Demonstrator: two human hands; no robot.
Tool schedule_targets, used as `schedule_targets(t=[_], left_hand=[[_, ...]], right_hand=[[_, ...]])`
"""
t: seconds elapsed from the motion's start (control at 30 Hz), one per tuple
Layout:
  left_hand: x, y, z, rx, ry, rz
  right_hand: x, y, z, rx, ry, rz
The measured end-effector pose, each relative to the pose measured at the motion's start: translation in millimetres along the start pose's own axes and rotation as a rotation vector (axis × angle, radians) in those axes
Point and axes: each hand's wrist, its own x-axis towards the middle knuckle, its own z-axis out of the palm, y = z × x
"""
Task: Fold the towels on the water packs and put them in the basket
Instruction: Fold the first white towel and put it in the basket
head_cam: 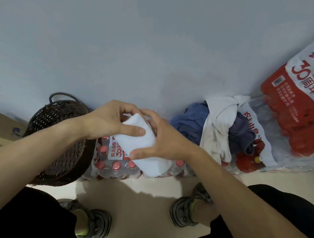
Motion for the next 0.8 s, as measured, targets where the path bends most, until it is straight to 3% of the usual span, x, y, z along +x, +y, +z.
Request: schedule_targets(t=[0.13, 0.23, 0.4, 0.5, 0.63, 0.8], left_hand=[[-19, -14, -31, 0.076, 0.007, 0.002], [-35, -37, -59, 0.011, -0.060, -0.015], [-59, -64, -106, 0.118, -0.132, -0.110], [-81, -94, -135, 0.129, -0.064, -0.227], [-107, -141, -164, 0.138, 0.095, -0.379], [-122, -185, -178, 0.254, 0.178, -0.495]], right_hand=[[6, 9, 34, 0.122, -0.136, 0.081], [23, -3, 48, -0.039, -0.089, 0.017], [80, -30, 68, -0.347, -0.119, -0.164], [121, -40, 92, -0.485, -0.270, -0.176], [176, -52, 120, -0.475, -0.470, -0.066], [229, -56, 161, -0.510, -0.563, -0.012]])
